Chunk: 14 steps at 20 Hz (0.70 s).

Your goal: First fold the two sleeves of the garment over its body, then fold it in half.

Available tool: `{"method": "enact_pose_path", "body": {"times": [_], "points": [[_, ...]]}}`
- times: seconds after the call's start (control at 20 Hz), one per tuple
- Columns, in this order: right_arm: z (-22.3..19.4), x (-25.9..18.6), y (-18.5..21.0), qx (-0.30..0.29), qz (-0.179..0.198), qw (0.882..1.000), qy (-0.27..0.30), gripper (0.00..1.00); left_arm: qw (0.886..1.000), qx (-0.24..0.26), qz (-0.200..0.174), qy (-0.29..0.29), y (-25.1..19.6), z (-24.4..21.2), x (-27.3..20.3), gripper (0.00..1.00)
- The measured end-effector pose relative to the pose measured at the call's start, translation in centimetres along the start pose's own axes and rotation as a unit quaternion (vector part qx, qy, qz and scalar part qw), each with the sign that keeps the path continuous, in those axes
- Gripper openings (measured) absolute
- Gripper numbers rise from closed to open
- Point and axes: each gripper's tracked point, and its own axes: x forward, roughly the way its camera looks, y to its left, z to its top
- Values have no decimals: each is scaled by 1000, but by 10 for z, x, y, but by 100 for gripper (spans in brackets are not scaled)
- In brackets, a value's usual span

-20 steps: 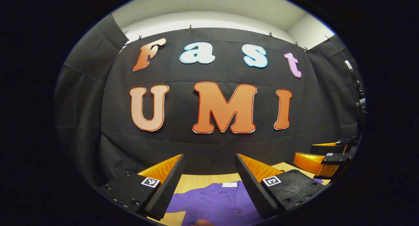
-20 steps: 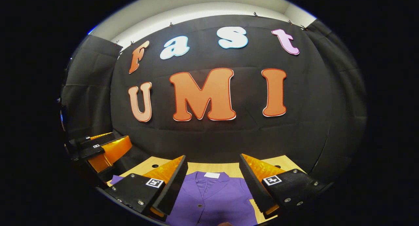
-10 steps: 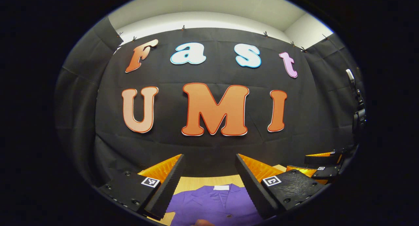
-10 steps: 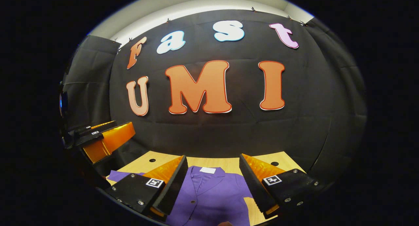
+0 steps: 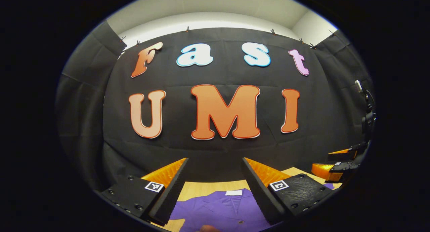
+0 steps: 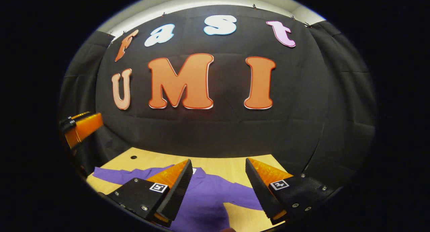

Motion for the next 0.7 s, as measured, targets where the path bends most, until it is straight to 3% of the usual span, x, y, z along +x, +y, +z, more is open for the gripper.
{"method": "enact_pose_path", "body": {"times": [0.2,0.45,0.55,0.7], "points": [[-38,11,-50,13,-56,997,49,94,1000,6,12,-1,8,1,-4,100],[-120,19,-110,20,-112,982,153,95,999,24,29,4,12,-5,-9,100],[-147,19,-142,15,-148,969,199,95,999,30,30,19,11,-11,-11,98],[-185,22,-170,44,-167,946,275,96,998,43,28,35,6,-17,-16,98]]}}
